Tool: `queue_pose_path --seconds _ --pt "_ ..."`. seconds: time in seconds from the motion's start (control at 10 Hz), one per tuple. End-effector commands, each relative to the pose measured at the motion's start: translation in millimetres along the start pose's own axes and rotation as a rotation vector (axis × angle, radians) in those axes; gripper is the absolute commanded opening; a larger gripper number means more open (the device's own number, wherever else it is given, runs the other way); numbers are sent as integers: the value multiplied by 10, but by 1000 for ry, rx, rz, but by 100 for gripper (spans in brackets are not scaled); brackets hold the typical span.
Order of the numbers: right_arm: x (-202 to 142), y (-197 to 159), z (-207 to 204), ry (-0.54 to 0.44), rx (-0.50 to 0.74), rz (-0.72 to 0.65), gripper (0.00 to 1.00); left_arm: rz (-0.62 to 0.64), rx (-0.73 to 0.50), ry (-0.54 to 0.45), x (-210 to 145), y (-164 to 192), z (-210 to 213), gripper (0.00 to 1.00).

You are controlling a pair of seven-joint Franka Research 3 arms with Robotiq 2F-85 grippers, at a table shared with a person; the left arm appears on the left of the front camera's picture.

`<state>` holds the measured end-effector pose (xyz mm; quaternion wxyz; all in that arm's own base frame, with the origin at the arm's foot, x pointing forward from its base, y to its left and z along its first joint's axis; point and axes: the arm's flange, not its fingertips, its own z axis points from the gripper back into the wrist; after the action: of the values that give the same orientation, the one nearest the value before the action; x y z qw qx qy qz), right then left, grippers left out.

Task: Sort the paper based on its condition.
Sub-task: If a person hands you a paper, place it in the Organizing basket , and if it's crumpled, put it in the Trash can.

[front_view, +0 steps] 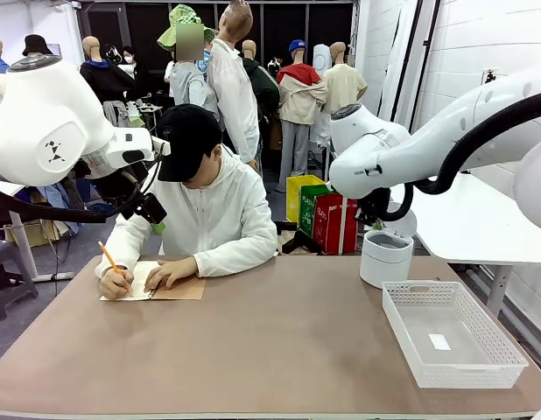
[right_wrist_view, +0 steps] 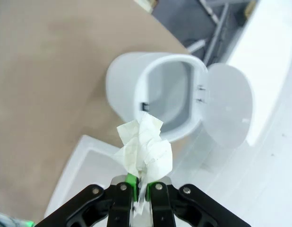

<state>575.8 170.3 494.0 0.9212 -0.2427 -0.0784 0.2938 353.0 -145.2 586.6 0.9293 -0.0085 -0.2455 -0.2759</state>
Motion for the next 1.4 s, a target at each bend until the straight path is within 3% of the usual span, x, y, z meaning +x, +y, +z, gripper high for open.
queue_pose_path --seconds 0.0,1.2,1.3 --pt "81 20 -128 15 -92 -30 2 2 -2 -6 2 9 4 100" --pt "272 -225 -751 26 -155 -39 2 2 -2 -6 2 9 4 100" --pt "293 -282 -762 28 -157 -38 5 2 -2 -6 2 9 4 100"
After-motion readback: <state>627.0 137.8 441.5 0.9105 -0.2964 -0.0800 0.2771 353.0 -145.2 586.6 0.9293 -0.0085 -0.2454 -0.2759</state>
